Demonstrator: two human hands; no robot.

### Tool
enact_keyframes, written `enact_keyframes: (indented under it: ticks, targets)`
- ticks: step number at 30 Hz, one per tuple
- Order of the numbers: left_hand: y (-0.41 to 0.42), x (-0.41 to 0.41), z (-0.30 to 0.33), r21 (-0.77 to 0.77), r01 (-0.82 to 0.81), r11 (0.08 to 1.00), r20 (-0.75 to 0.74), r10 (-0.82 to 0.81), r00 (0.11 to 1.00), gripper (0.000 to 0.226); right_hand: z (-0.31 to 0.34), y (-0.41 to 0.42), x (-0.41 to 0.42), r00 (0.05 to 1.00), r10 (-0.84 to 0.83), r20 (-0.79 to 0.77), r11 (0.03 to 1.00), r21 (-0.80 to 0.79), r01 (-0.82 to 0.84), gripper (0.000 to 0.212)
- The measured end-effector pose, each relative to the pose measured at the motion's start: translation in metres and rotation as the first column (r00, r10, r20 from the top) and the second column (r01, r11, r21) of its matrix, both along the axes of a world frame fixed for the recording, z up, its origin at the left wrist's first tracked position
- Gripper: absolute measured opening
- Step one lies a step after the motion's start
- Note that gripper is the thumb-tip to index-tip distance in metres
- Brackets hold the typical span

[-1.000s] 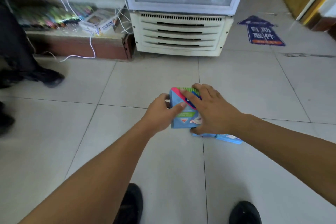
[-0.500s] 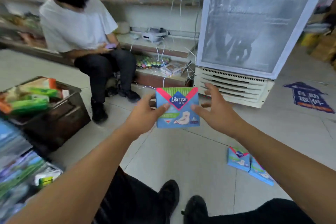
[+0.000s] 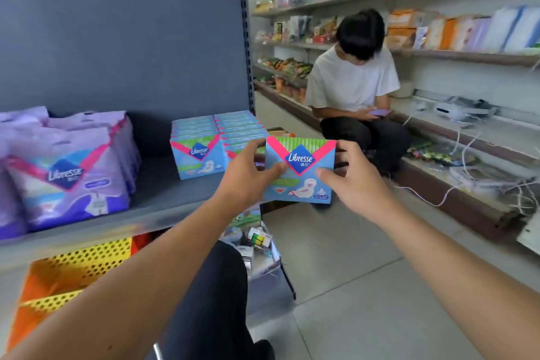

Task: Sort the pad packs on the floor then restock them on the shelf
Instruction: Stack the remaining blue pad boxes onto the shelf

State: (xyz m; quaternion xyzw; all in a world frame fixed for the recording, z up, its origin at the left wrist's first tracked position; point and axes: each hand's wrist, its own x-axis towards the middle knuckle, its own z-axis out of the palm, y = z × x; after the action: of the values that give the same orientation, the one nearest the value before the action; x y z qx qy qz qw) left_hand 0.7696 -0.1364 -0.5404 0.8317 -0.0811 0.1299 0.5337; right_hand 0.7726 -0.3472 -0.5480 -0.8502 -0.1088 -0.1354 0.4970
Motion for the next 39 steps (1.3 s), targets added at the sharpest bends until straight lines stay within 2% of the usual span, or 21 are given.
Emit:
enact_keyframes:
  ticks: [2,8,11,15,19,23,29,34,39]
  targets:
    - [0.034,-0.007,-0.005,0.012,-0.057,0.998,-0.025,0.058,0.998,0.062,0.003,0.036,0.006,0.998,0.061,0.007,0.998,-0.022,-0.060,0.051]
    - [0.121,-0.026,-0.023,-0.058,-0.276,0.959,-0.001,0.276,0.961,0.064,0.008,0.123,0.016,0.966,0.256,0.043,0.962,-0.108,-0.250,0.055]
    - [0.159,-0.026,-0.032,-0.093,-0.346,0.934,0.000,0.347,0.938,0.057,0.013,0.157,0.022,0.944,0.327,0.052,0.930,-0.195,-0.311,0.053]
    - [0.192,-0.010,-0.035,-0.099,-0.434,0.895,0.007,0.437,0.899,0.051,0.018,0.178,0.042,0.940,0.314,0.130,0.914,-0.311,-0.263,0.047]
    - [0.208,0.014,-0.041,-0.022,-0.469,0.883,-0.019,0.469,0.883,0.049,0.028,0.176,0.065,0.941,0.284,0.185,0.897,-0.398,-0.193,0.042]
    - [0.208,0.039,-0.047,0.074,-0.505,0.860,-0.034,0.508,0.860,0.057,0.031,0.170,0.084,0.934,0.271,0.234,0.881,-0.451,-0.143,0.039]
    - [0.194,0.068,-0.054,0.086,-0.471,0.878,-0.041,0.476,0.879,0.058,0.030,0.174,0.107,0.932,0.271,0.241,0.832,-0.546,-0.101,0.038]
    - [0.184,0.077,-0.063,0.116,-0.466,0.877,-0.068,0.475,0.877,0.061,0.024,0.182,0.115,0.910,0.335,0.244,0.793,-0.594,-0.132,0.040]
    - [0.179,0.080,-0.059,0.237,-0.453,0.859,-0.144,0.492,0.858,0.045,0.027,0.185,0.114,0.898,0.350,0.267,0.792,-0.596,-0.132,0.039]
